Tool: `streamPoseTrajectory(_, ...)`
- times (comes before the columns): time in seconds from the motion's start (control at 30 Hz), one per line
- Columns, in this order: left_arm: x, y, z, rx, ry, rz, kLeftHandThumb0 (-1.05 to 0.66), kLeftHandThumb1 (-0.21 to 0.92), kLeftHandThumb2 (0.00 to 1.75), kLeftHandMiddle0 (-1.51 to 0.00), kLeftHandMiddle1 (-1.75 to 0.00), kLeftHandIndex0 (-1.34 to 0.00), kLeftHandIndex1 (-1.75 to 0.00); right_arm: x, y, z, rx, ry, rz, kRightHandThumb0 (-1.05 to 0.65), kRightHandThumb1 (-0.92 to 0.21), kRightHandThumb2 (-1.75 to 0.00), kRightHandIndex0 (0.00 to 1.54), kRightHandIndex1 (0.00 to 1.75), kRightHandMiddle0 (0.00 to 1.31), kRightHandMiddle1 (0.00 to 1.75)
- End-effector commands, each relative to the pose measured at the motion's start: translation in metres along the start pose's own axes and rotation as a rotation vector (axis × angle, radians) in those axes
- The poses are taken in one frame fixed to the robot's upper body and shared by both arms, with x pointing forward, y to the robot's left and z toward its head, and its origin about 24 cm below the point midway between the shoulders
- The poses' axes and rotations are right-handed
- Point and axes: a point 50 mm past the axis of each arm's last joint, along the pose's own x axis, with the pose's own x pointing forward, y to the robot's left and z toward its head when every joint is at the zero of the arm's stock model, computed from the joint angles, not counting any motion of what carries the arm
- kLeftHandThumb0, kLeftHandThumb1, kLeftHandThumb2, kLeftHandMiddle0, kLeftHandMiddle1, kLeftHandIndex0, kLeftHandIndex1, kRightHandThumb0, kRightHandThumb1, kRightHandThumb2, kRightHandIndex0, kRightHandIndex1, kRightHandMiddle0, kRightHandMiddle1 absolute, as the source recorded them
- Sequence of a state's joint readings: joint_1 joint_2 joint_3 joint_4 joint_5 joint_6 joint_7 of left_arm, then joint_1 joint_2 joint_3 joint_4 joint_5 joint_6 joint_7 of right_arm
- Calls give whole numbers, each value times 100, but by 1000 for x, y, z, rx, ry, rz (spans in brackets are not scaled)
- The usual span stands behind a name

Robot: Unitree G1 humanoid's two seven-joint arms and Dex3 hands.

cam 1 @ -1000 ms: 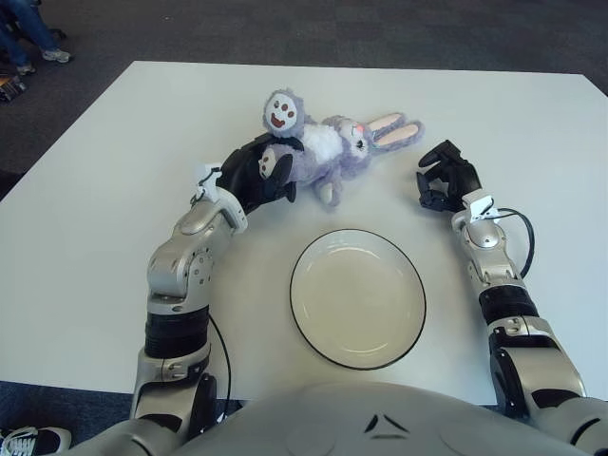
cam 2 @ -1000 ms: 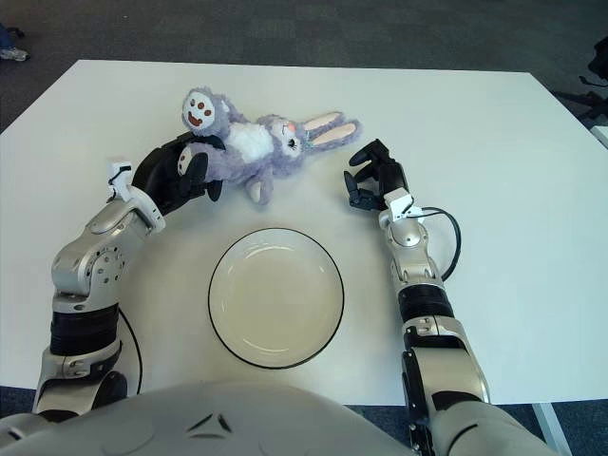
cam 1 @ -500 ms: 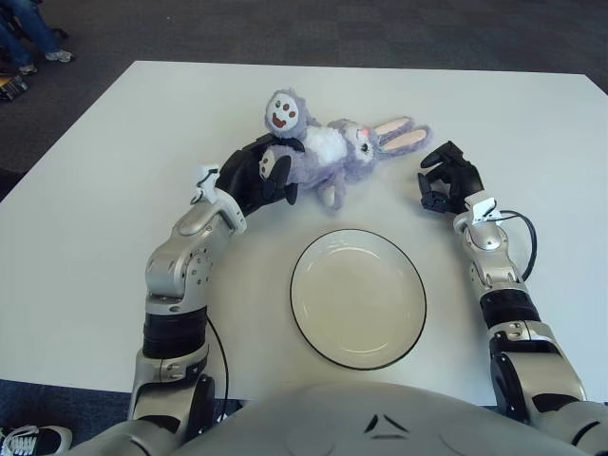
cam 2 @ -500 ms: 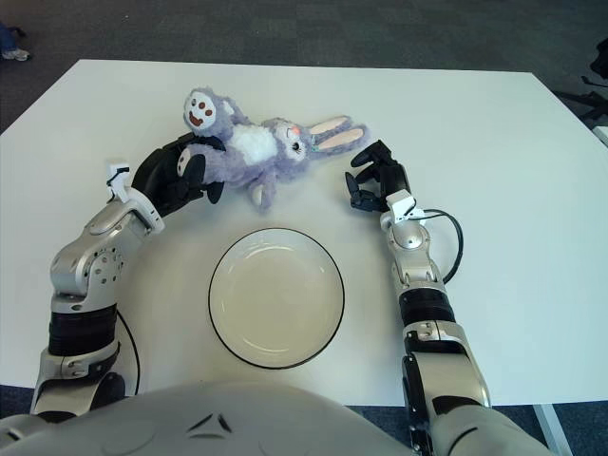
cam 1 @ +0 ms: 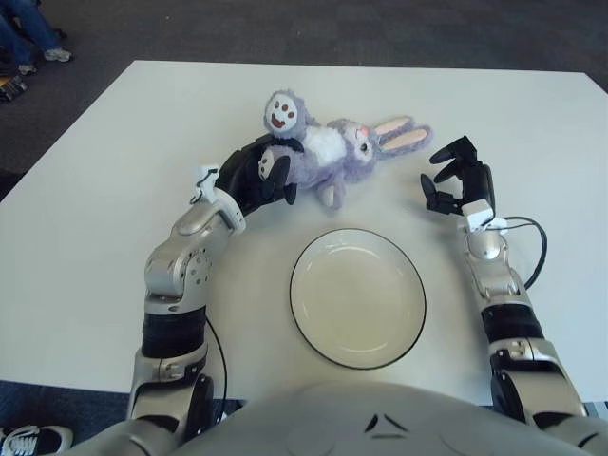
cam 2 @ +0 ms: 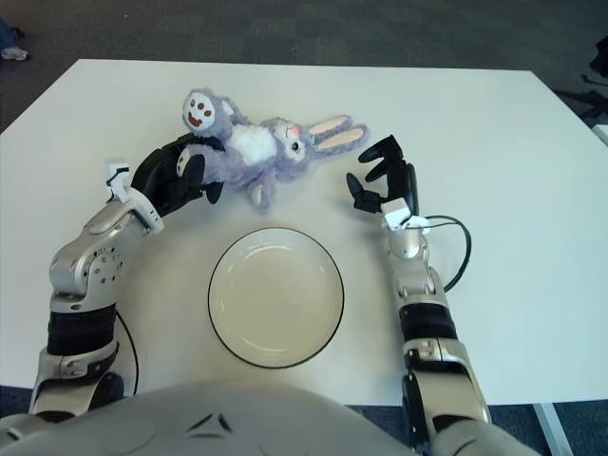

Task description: Put the doll into the plate.

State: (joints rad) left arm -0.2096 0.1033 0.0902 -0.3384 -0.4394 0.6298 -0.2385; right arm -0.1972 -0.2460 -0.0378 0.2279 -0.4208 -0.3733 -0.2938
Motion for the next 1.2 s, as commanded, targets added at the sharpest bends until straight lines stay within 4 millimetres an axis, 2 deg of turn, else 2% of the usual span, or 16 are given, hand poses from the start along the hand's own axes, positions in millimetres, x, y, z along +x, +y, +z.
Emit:
streamPoseTrajectory(0.0,0,2,-2,9,8,6,-42,50,87,-121,-175,-67,-144,-3,-5,8,-111,-47,2,-47,-46,-82,101,175,1,102)
streamPoseTrajectory(0.03,1,1,-3,9,10,7,-42,50,87,-121,-175,-67,-144,-3,-6,9,-139,-52,13,-48,-45,-81,100,175,1,96)
streamPoseTrajectory(0.1,1,1,-3,10,12,7,-42,50,86,-121,-175,-67,-144,-5,-8,12,-177,-59,32,-52,-44,-78,75,175,0,86)
streamPoseTrajectory(0.13,2,1,-3,10,13,7,-42,50,86,-121,-175,-67,-144,-5,-9,13,-188,-61,39,-54,-43,-78,51,148,0,80)
streamPoseTrajectory(0.17,2,1,-3,12,13,7,-42,50,86,-121,-175,-67,-144,-5,-9,14,-200,-62,50,-56,-43,-77,36,128,0,75)
streamPoseTrajectory(0.27,3,2,-4,16,14,6,-42,50,86,-121,-175,-67,-144,-4,-11,16,-225,-63,81,-57,-41,-77,19,110,0,68)
streamPoseTrajectory(0.3,4,1,-4,17,14,6,-42,50,86,-121,-175,-67,-144,-4,-12,17,-231,-64,90,-58,-40,-78,15,97,0,65)
streamPoseTrajectory(0.37,4,1,-4,19,14,6,-42,50,86,-121,-175,-67,-144,-3,-14,19,-238,-66,108,-59,-39,-79,15,69,0,60)
streamPoseTrajectory(0.47,5,1,-5,20,18,5,-42,51,86,-121,-175,-66,-144,-1,-16,21,-245,-73,144,-60,-38,-79,14,45,0,56)
streamPoseTrajectory(0.63,5,0,-5,22,21,2,-42,51,86,-121,-175,-66,-144,2,-19,25,-269,-100,184,-65,-42,-75,12,22,0,52)
streamPoseTrajectory(0.87,6,-2,-7,8,27,-27,-42,51,85,-121,-175,-67,-144,27,-24,38,-409,-211,314,-75,-54,-64,15,9,0,38)
streamPoseTrajectory(1.07,6,-5,-7,0,23,-58,-42,50,86,-120,-175,-67,-144,39,-25,53,-456,-247,410,-77,-55,-61,18,8,0,34)
streamPoseTrajectory(1.17,5,-6,-7,-3,21,-69,-43,50,87,-120,-175,-67,-144,39,-25,55,-478,-271,450,-79,-57,-60,22,8,0,23)
